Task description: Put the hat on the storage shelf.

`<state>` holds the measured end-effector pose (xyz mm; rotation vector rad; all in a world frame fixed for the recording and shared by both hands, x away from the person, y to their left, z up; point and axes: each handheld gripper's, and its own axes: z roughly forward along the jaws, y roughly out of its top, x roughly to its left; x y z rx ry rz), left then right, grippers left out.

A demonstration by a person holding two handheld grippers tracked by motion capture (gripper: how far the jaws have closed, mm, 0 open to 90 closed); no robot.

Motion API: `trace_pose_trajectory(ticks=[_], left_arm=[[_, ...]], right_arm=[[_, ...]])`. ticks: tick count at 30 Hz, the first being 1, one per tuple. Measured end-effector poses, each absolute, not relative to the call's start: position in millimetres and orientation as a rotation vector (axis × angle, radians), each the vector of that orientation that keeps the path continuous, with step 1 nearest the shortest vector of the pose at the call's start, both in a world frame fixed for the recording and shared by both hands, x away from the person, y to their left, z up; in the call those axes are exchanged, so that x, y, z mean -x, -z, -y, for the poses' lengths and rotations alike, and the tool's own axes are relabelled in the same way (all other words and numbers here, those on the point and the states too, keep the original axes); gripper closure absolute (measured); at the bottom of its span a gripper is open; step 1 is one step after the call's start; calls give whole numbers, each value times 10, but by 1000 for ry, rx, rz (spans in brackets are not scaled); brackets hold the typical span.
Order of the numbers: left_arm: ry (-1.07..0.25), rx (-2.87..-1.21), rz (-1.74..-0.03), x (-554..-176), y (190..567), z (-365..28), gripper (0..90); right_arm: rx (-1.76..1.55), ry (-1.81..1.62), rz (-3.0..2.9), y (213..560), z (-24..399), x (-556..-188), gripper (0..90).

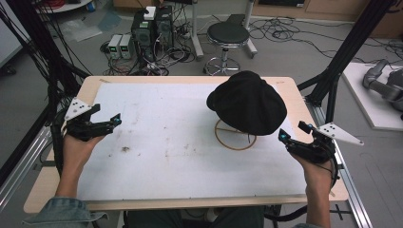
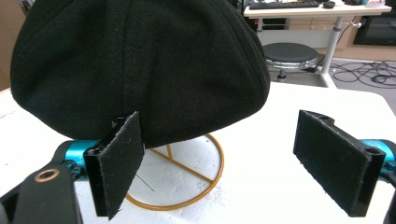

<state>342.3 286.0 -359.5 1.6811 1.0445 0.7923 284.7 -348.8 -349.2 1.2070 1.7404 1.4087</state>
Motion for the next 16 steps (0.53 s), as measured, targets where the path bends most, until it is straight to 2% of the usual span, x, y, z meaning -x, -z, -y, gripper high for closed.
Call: trace_pose_trajectory(ticks=[16], left_arm=[[-794,-1679,-1044,-3402,3581,-2884,161]], right_arm=[[-1207,-1423,-1736,3489,3498,-2875,165]])
